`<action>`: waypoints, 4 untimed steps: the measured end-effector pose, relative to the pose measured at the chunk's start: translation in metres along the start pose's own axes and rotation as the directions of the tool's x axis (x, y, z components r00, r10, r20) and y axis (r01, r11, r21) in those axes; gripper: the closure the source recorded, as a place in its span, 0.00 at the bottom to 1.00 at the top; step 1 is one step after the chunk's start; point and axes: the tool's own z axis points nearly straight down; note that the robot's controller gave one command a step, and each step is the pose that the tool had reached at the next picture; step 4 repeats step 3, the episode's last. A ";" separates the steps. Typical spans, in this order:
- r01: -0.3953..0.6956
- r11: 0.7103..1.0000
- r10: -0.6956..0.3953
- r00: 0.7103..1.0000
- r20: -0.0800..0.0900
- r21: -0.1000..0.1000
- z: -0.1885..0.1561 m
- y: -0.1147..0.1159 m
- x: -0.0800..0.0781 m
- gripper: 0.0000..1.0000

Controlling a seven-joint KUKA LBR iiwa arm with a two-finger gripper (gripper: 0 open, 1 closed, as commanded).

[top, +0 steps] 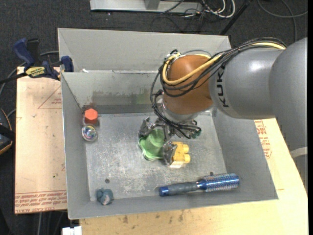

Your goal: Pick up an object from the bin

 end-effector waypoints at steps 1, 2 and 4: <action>0.000 1.000 0.000 1.000 0.004 0.001 -0.001 0.000 -0.001 1.00; 0.220 0.975 -0.220 0.975 0.007 0.007 -0.097 0.008 -0.044 1.00; 0.385 0.923 -0.386 0.923 0.006 0.009 -0.212 0.037 -0.041 1.00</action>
Offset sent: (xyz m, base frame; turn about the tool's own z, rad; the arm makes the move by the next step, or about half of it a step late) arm 0.0000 0.0000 0.0000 0.0000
